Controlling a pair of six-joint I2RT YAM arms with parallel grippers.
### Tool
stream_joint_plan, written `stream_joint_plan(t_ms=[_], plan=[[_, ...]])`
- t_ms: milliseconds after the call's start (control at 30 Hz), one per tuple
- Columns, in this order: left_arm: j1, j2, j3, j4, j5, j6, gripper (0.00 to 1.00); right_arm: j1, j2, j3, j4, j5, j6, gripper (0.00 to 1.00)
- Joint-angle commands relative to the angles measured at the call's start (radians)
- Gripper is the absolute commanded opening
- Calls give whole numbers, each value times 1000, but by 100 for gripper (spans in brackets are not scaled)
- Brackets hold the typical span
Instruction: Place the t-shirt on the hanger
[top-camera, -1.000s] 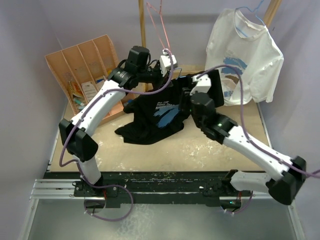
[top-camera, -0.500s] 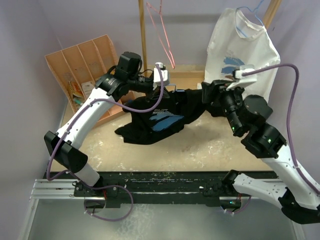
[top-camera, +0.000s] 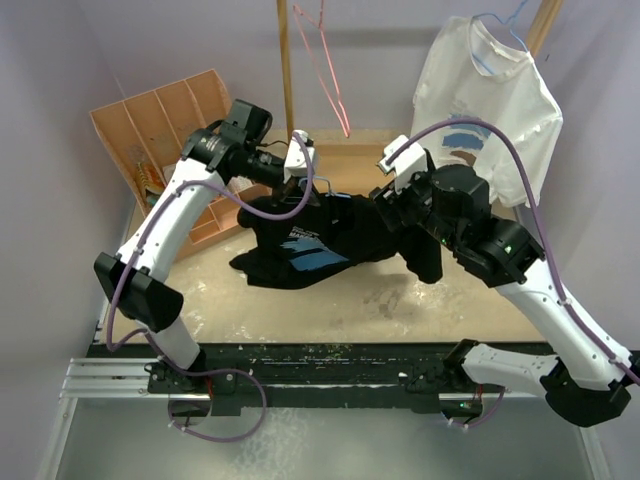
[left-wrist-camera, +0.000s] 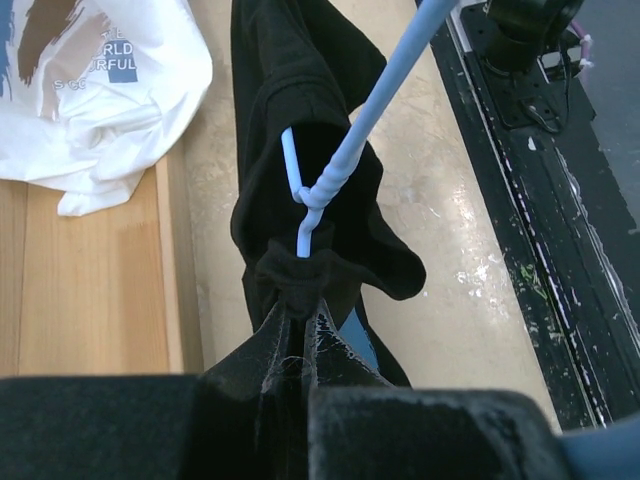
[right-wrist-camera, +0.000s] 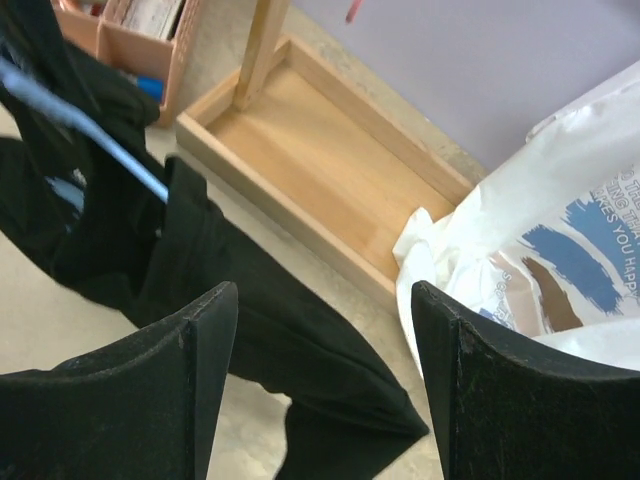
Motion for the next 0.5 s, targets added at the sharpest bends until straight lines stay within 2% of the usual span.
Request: stream_joint_plan(t_ms=[0, 200, 300, 467], plan=[[37, 69, 113, -198, 126, 186, 0, -81, -17, 16, -34, -146, -133, 72], [41, 86, 124, -248, 114, 244, 0, -238, -37, -1, -46, -430, -248, 72], [43, 99, 138, -283, 117, 273, 0, -275, -8, 23, -108, -597, -309, 72], [43, 106, 153, -311, 119, 299, 0, -299, 83, 67, -201, -757, -362, 70]])
